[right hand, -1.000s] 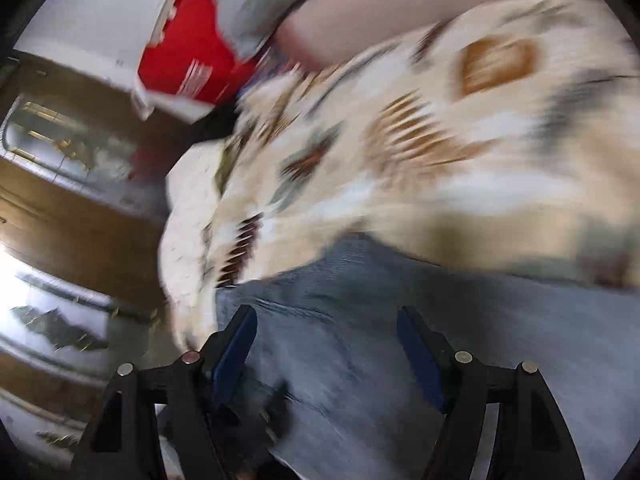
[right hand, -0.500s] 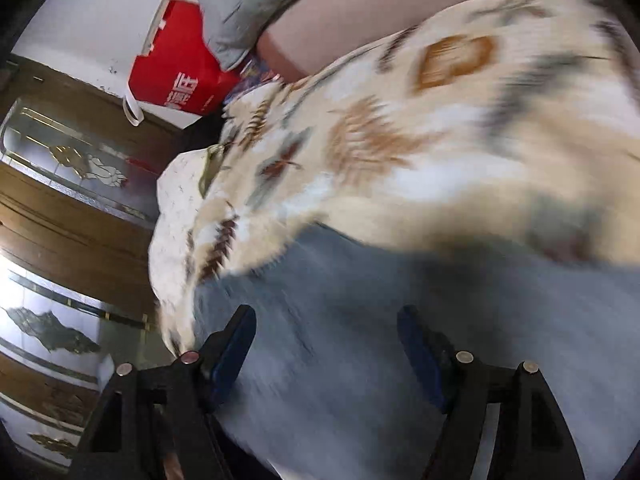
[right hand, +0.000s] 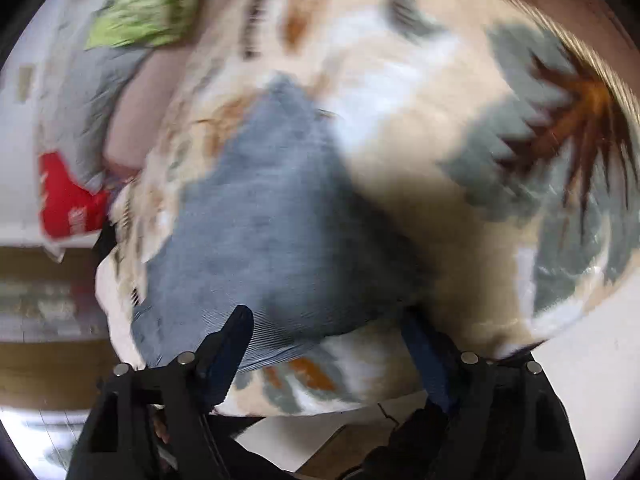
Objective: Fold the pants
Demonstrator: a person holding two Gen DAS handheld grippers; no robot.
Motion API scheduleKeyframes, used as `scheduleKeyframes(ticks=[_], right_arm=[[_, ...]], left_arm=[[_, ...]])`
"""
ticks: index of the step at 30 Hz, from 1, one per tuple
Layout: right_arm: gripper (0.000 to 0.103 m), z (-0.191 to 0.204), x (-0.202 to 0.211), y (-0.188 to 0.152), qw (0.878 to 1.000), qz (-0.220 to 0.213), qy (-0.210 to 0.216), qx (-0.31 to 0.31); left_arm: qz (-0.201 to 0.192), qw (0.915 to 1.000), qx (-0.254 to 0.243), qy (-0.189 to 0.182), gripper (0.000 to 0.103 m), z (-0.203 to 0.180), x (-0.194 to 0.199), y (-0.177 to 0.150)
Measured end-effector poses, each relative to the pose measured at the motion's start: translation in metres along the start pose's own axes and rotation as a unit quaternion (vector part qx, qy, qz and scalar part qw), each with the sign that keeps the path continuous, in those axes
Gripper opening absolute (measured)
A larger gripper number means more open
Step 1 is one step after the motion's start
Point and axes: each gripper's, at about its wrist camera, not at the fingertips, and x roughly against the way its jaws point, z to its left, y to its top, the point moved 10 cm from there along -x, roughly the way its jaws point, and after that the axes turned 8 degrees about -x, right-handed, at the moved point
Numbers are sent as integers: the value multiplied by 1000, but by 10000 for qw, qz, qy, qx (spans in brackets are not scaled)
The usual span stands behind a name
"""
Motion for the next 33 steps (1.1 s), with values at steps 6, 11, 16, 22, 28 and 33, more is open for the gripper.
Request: scheduleKeyframes(ticks=[6, 11, 16, 22, 28, 33], right_arm=[[79, -17, 31, 3, 9948, -469, 202, -882], [79, -42, 15, 16, 9876, -654, 186, -1413], [25, -32, 32, 22, 9872, -1282, -402, -859], [22, -18, 33, 9, 9734, -1730, -1490, 163], [65, -13, 41, 9, 9680, -1704, -1819, 273], [67, 50, 83, 4, 9580, -2399, -1403, 716]], left_arm=[[-474, 9973, -254, -505, 85, -46, 31, 21], [-538, 9911, -978, -720, 86, -104, 25, 24], [-98, 9879, -1501, -370, 85, -116, -14, 2], [-344, 9905, -1248, -468, 85, -104, 7, 12], [121, 9891, -1464, -69, 89, -86, -20, 4], [-40, 9896, -1433, -146, 93, -83, -18, 3]])
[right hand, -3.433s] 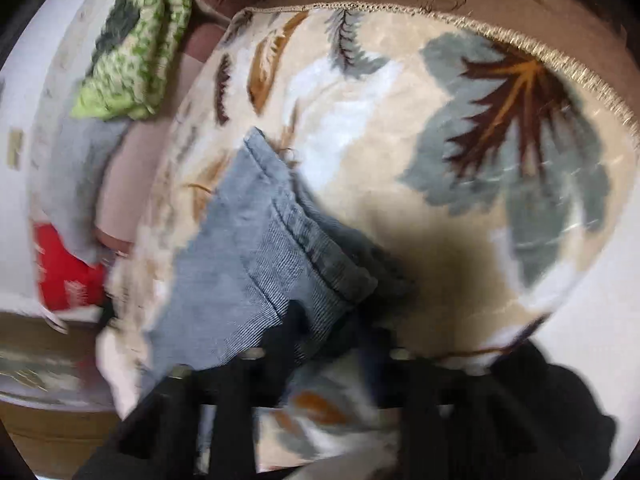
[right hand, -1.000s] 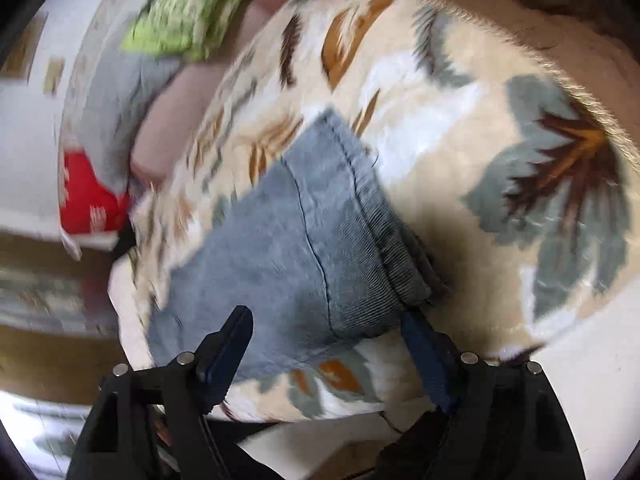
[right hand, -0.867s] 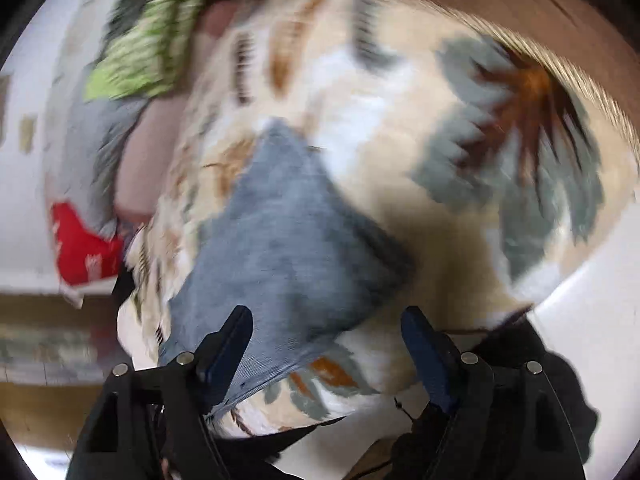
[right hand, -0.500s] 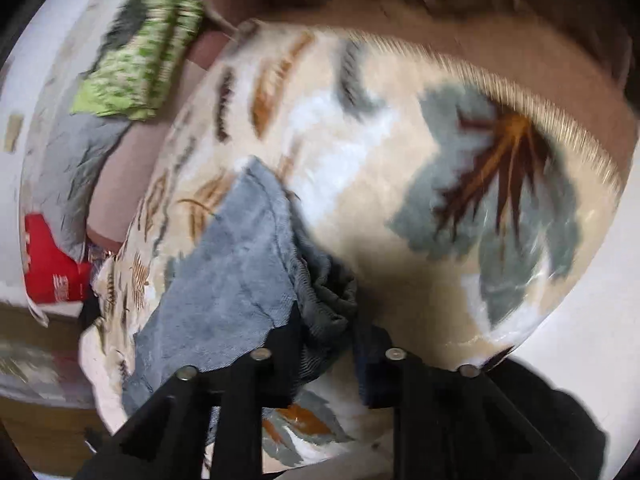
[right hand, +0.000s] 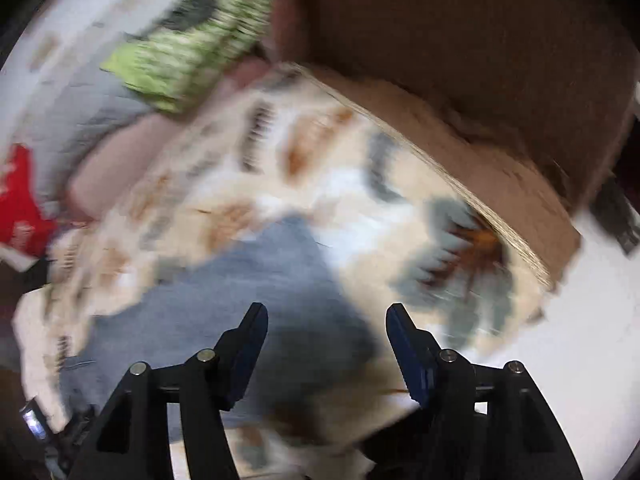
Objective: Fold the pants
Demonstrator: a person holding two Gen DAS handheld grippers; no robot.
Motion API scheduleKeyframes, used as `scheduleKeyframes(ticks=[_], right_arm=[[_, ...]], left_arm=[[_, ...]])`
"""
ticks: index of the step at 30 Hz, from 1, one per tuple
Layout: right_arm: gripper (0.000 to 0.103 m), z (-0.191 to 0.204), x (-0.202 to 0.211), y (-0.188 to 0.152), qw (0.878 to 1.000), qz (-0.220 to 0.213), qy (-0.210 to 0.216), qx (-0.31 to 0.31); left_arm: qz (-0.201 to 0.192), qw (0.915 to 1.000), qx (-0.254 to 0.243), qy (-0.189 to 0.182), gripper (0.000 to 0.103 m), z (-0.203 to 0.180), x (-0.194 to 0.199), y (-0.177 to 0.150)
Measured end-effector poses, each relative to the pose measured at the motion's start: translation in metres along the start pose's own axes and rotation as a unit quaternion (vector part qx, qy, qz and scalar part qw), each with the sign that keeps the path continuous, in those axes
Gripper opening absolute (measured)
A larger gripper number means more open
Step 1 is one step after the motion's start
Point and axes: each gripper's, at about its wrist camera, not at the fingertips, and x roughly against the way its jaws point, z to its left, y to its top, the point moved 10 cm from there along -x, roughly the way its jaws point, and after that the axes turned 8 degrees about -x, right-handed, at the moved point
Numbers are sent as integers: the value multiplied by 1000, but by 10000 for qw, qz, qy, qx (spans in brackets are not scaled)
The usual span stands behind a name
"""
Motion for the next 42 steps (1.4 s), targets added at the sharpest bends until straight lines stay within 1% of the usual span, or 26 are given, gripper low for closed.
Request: scheduleKeyframes(ticks=[2, 4, 5, 6, 7, 8, 9, 10, 13, 15, 17, 19, 21, 24, 26, 27, 28, 29, 31, 34, 36, 37, 38, 39, 41, 42], right_arm=[[81, 44, -5, -9, 9975, 120, 513, 460], [82, 61, -31, -27, 9943, 504, 636, 694], [82, 55, -57, -41, 9923, 906, 427, 732], [81, 39, -88, -60, 9866, 1509, 51, 614], [75, 31, -102, -68, 9831, 1723, -245, 567], [73, 38, -98, -63, 9845, 1524, -338, 804], [71, 57, -87, -58, 9831, 1412, -311, 1123], [71, 76, -76, -52, 9834, 1287, -195, 1263], [73, 153, -47, -33, 9792, 724, 215, 1885], [75, 226, -44, -40, 9624, 803, 909, 2429], [75, 292, -63, -62, 9371, 1216, 1552, 2881], [75, 341, -99, -88, 9139, 1783, 1662, 3247], [70, 367, -129, -103, 8988, 1922, 1525, 3632], [59, 387, -172, -123, 8843, 2363, 1424, 3767], [28, 390, -194, -145, 8659, 2648, 1223, 4064], [24, 389, -198, -152, 8600, 2673, 1136, 4196], [10, 391, -194, -155, 8570, 2611, 1189, 4281], [7, 394, -186, -154, 8569, 2411, 1201, 4396], [6, 397, -176, -145, 8635, 2081, 1154, 4446], [5, 377, -203, -146, 8616, 1963, 475, 4657], [8, 375, -201, -139, 8802, 1933, 827, 4254], [14, 373, -197, -135, 8866, 1956, 952, 4082], [28, 369, -189, -126, 8949, 1921, 1029, 3894], [35, 364, -180, -117, 9018, 1787, 1030, 3797], [56, 350, -151, -103, 9153, 1585, 1246, 3487], [61, 342, -137, -102, 9179, 1641, 1401, 3330]], left_arm=[[-312, 9993, 229, -15, 93, 11, 17, 8], [-608, 9970, 441, 172, 93, 28, 33, 12], [-685, 9951, 635, 318, 93, 40, 37, 9], [-569, 9938, 851, 441, 93, 52, 33, 2], [-334, 9943, 926, 412, 93, 56, 22, -7], [83, 9954, 907, 306, 94, 59, 1, -20], [114, 9948, 1009, 116, 96, 61, -8, -26], [-42, 9935, 1137, 97, 97, 64, -5, -24], [-44, 9958, 881, 245, 97, 60, -6, -18], [-49, 9944, 1048, 100, 97, 63, -8, -20], [-53, 9946, 1036, 67, 97, 63, -8, -19], [-95, 9948, 1012, 73, 97, 62, -8, -19], [-121, 9949, 1003, 51, 98, 62, -7, -19], [-165, 9952, 966, 42, 99, 62, -7, -19], [-182, 9952, 962, 54, 100, 62, -8, -18], [-181, 9952, 962, 59, 100, 62, -8, -17], [-183, 9952, 961, 59, 100, 62, -8, -17], [-184, 9951, 968, 55, 100, 62, -8, -17], [-186, 9950, 976, 65, 100, 62, -9, -16], [-193, 9953, 948, 100, 101, 61, -10, -15], [-239, 9952, 946, 91, 101, 62, -10, -15], [-257, 9951, 946, 95, 101, 62, -9, -15], [-267, 9951, 950, 103, 101, 62, -9, -15], [-273, 9950, 952, 113, 101, 62, -9, -15], [-271, 9949, 967, 126, 101, 62, -9, -15], [-268, 9948, 974, 137, 101, 62, -9, -15]])
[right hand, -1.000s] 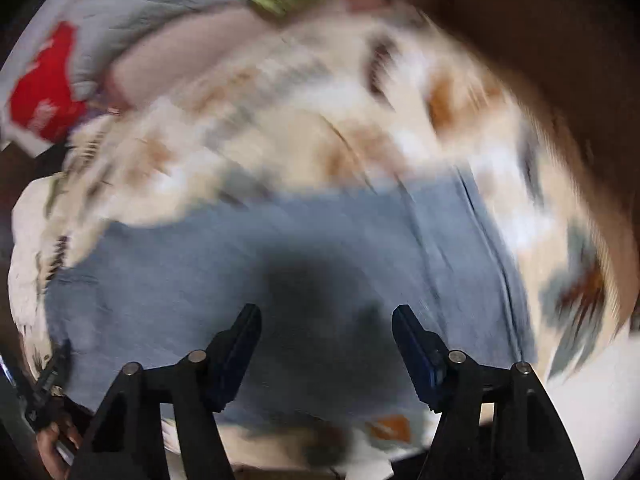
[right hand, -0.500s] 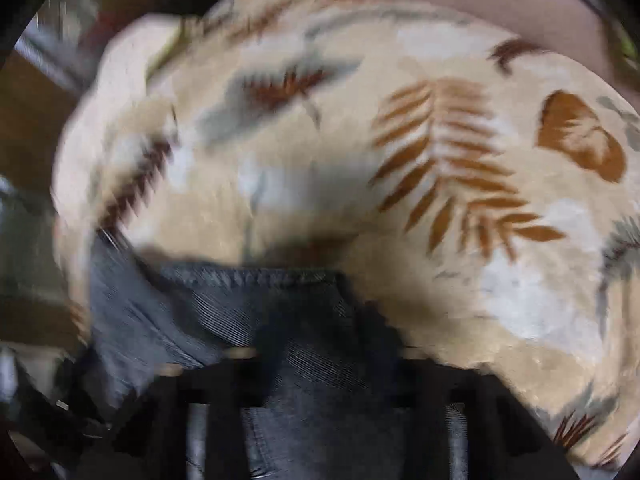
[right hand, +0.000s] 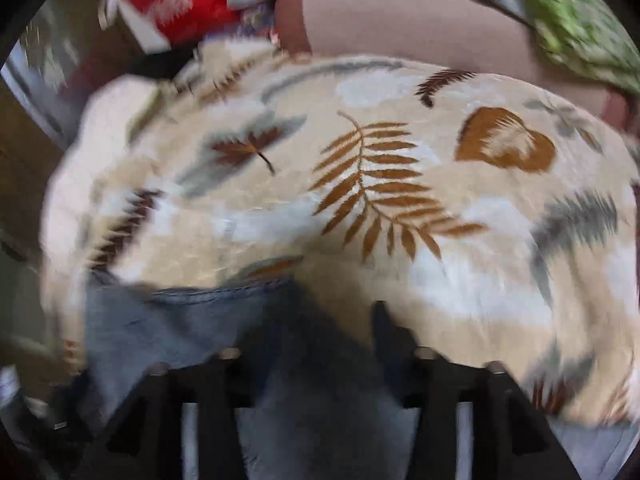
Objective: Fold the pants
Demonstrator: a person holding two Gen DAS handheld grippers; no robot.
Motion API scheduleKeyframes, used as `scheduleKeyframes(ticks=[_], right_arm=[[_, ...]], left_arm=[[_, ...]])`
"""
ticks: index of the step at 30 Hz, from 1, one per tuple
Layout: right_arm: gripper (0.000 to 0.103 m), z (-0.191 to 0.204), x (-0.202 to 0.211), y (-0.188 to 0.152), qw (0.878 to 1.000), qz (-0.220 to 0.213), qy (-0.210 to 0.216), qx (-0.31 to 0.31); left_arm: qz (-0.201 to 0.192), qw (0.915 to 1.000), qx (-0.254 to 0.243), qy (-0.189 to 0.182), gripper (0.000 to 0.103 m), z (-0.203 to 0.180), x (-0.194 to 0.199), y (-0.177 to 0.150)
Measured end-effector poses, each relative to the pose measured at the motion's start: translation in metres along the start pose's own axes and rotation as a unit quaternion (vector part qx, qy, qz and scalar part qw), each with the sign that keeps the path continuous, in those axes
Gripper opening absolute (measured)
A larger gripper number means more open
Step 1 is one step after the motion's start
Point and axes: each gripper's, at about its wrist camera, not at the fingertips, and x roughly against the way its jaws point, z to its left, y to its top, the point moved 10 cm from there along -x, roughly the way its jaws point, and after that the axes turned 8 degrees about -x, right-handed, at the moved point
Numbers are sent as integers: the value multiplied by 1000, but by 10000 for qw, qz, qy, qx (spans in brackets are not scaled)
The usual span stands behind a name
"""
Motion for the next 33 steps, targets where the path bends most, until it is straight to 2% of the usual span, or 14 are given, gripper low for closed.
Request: scheduleKeyframes(ticks=[4, 6, 7, 9, 11, 12, 15, 18, 20, 22, 24, 27, 30, 33], right_arm=[[78, 7, 22, -50, 9947, 2, 881, -524], [86, -1, -6, -63, 9921, 245, 943, -786], [90, -14, -34, -78, 9899, 655, 822, -950], [89, -13, -36, -73, 9896, 419, 990, -958], [89, -6, -10, -72, 9874, 394, 1118, -1044], [89, -3, 9, -71, 9873, 200, 1241, -967], [89, -25, 55, -81, 9888, -310, 1097, -968], [92, -77, 77, -99, 9811, -520, 1001, -1571], [96, -121, 72, -120, 9712, -430, 836, -2189], [97, -151, 36, -143, 9637, 127, 675, -2579], [100, -150, 44, -139, 9645, -106, 816, -2509], [100, -136, 53, -134, 9669, -31, 767, -2434], [100, -116, 75, -131, 9716, -299, 913, -2164], [102, -105, 70, -139, 9755, -299, 922, -1976]], left_arm=[[-31, 10000, -3, 85, 102, 0, 0, 0], [-25, 9999, -2, 139, 102, -1, 0, 0], [-2, 9999, -10, 158, 102, -2, -1, 0], [22, 9997, -38, 220, 102, -1, 2, 1], [12, 9998, 50, 216, 102, 1, 12, 3], [-23, 9997, 102, 203, 102, 1, 17, 4], [-326, 9994, 67, 84, 102, -7, 39, 11], [-272, 9991, -236, 233, 102, -17, 38, 10], [7, 9989, -310, 357, 102, -18, 24, 2], [196, 9987, -288, 360, 102, -17, 14, -4], [166, 9988, -263, 367, 102, -15, 16, -3], [185, 9985, -316, 411, 102, -16, 17, -3], [172, 9986, -313, 381, 102, -17, 16, -5], [181, 9989, -278, 337, 102, -17, 15, -5]])
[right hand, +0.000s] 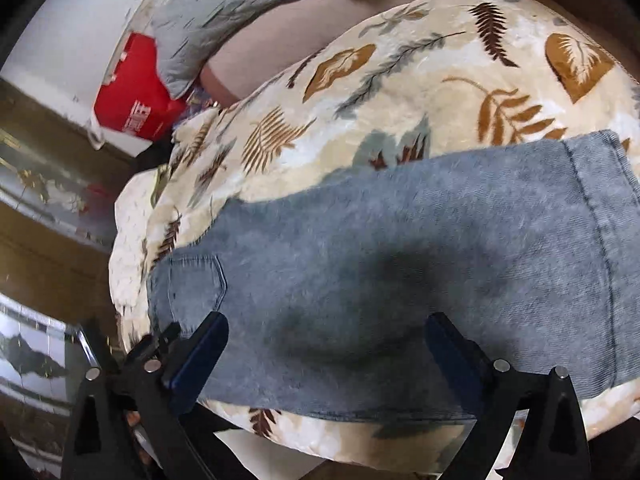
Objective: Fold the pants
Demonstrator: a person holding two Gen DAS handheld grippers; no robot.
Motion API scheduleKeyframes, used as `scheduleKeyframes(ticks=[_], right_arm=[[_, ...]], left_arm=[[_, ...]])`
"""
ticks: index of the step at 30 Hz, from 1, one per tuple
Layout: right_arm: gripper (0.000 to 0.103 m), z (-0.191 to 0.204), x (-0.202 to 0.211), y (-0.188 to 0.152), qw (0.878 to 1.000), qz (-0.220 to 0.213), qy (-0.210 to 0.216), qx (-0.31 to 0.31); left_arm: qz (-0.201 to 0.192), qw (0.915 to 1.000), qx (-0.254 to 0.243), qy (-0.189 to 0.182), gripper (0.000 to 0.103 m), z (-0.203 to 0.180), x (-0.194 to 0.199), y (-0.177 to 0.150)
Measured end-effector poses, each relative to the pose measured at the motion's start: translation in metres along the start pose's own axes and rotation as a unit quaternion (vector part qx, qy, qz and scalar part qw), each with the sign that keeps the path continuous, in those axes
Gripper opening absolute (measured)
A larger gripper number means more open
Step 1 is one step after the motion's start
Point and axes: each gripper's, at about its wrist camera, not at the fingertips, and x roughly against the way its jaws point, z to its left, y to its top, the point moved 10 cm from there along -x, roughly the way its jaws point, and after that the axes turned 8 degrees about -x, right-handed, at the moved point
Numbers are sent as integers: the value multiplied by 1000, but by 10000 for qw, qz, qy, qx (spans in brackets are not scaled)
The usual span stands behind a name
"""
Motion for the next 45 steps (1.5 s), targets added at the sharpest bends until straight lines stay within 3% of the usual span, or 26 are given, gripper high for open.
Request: scheduleKeyframes(ticks=[2, 4, 7, 15, 18, 19, 21, 25, 31, 33, 37, 39, 42, 44, 45], right_arm=[[102, -20, -33, -14, 9982, 497, -323, -13], [103, -22, -40, -15, 9987, 287, -386, 183], [103, -19, -45, -17, 9974, 319, -594, 262], [103, -21, -35, -16, 9983, 397, -405, 146], [102, -19, -14, -13, 9994, 209, -60, -270], [102, -14, 1, -13, 9986, 18, 278, -442], [102, -16, 29, -16, 9959, -369, 546, -612], [102, -64, 66, -35, 9839, -856, 697, -1408], [98, -166, 106, -31, 9486, -1369, 613, -2786], [97, -184, 112, -22, 9450, -1442, 385, -2909], [91, -198, 104, -9, 9394, -1375, 474, -3103], [86, -197, 103, -2, 9426, -1414, 393, -3001], [73, -203, 103, 4, 9389, -1486, 317, -3087], [57, -213, 103, 5, 9384, -1451, 195, -3129], [56, -216, 104, 2, 9380, -1430, 166, -3153]], left_arm=[[-5, 10000, 1, -25, 102, 0, -1, 1], [-22, 10000, -16, -62, 102, 0, -1, 1], [-9, 9999, 43, -135, 102, 1, -3, 0], [-19, 9998, 50, -195, 102, 2, -3, 2], [-172, 9997, 79, -177, 102, 3, 9, 8], [-270, 9994, 100, -171, 102, 2, 16, 12], [-492, 9984, 95, -246, 102, -6, 30, 22], [-727, 9953, -210, -596, 102, -48, 50, 41], [-714, 9881, -802, -1103, 102, -130, 60, 46], [-623, 9855, -907, -1290, 102, -158, 60, 46], [-482, 9811, -1071, -1535, 102, -203, 59, 45], [-429, 9792, -1150, -1616, 102, -222, 57, 45], [-395, 9765, -1212, -1738, 102, -245, 57, 45], [-379, 9758, -1292, -1724, 102, -255, 54, 44], [-336, 9754, -1344, -1717, 102, -261, 52, 43]])
